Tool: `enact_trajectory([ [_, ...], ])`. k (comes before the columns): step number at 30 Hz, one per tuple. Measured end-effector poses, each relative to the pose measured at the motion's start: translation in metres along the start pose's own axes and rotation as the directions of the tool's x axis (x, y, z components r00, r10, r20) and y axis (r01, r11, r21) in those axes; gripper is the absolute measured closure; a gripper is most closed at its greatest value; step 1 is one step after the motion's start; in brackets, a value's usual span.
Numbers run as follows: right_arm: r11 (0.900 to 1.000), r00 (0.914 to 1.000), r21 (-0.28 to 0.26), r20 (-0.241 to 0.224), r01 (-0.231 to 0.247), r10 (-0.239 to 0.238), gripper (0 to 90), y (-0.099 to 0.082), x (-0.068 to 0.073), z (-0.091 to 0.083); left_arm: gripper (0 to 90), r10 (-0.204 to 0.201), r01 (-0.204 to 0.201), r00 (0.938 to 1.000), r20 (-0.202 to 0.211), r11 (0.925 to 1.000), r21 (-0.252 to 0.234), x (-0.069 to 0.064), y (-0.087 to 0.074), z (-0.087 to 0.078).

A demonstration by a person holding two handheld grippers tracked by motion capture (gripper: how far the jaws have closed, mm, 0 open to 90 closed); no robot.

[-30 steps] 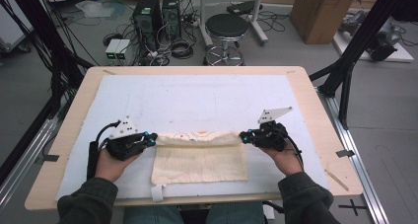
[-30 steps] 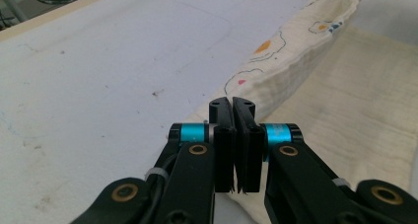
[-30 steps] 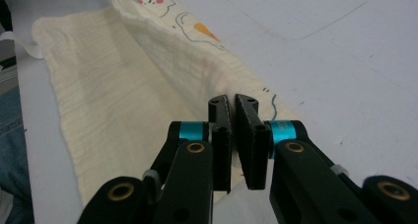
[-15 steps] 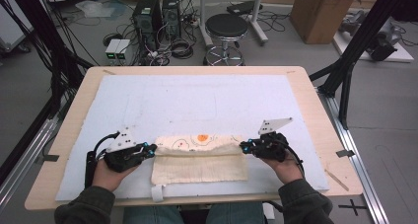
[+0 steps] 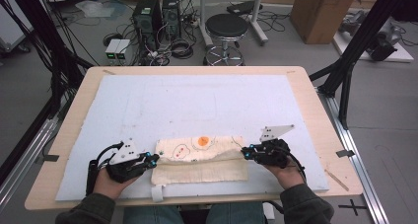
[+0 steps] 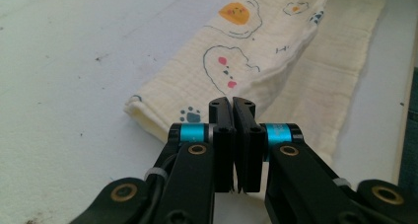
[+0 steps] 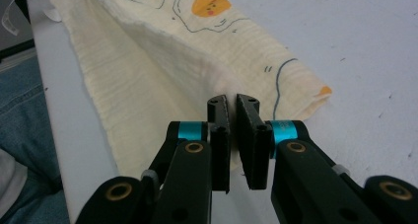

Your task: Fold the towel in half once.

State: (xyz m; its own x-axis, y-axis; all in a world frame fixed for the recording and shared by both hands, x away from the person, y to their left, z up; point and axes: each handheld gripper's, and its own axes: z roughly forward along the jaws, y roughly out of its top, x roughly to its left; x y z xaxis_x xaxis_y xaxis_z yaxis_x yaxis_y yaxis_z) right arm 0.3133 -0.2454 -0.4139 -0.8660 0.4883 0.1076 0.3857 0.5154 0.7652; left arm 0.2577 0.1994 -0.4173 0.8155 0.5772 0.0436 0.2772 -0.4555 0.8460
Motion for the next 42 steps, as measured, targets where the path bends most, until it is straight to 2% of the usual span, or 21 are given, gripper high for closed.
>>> enact_trajectory([
  [17, 0.9998, 0.9997, 0.012, -0.018, 0.017, -0.017, 83.7, -0.006, 0.009, -0.001, 86.6, 0.022, -0.023, 0.9996, 0.019, 0.9996, 0.017, -0.01, -0.008, -0.008],
  [25, 0.9996, 0.9994, 0.017, -0.025, 0.022, -0.022, 83.7, -0.007, 0.012, -0.001, 86.7, 0.012, -0.013, 0.9998, 0.017, 0.9997, 0.02, -0.011, -0.011, -0.011],
  [28, 0.9994, 0.999, 0.019, -0.034, 0.03, -0.03, 83.0, -0.008, 0.014, 0.0, 86.1, 0.01, -0.011, 0.9994, 0.033, 0.9996, 0.025, -0.013, -0.012, -0.011],
  [29, 0.9992, 0.9987, 0.021, -0.04, 0.033, -0.032, 81.7, -0.009, 0.014, 0.0, 84.5, 0.01, -0.011, 0.9993, 0.035, 0.9996, 0.028, -0.013, -0.012, -0.011],
  [31, 0.9987, 0.9983, 0.033, -0.044, 0.039, -0.038, 76.0, -0.01, 0.016, 0.001, 75.0, -0.003, 0.002, 0.9994, 0.033, 0.9997, 0.026, -0.013, -0.011, -0.013],
  [34, 0.9982, 0.9968, 0.032, -0.063, 0.051, -0.048, 71.0, -0.012, 0.019, -0.003, 68.8, -0.02, 0.02, 0.9995, 0.026, 0.9998, 0.008, -0.012, -0.009, -0.018],
  [36, 0.9987, 0.996, 0.0, -0.073, 0.051, -0.051, 68.0, -0.011, 0.02, -0.01, 67.4, -0.037, 0.037, 0.9989, 0.031, 0.9992, -0.014, -0.01, -0.009, -0.02],
  [38, 0.999, 0.9951, -0.018, -0.089, 0.041, -0.043, 65.8, -0.009, 0.02, -0.015, 66.6, -0.04, 0.04, 0.9983, 0.044, 0.9992, -0.004, -0.008, -0.009, -0.019],
  [42, 0.9988, 0.9938, 0.004, -0.1, 0.049, -0.049, 64.4, -0.008, 0.021, -0.008, 66.7, -0.044, 0.043, 0.9973, 0.059, 0.9989, 0.019, -0.009, -0.01, -0.01],
])
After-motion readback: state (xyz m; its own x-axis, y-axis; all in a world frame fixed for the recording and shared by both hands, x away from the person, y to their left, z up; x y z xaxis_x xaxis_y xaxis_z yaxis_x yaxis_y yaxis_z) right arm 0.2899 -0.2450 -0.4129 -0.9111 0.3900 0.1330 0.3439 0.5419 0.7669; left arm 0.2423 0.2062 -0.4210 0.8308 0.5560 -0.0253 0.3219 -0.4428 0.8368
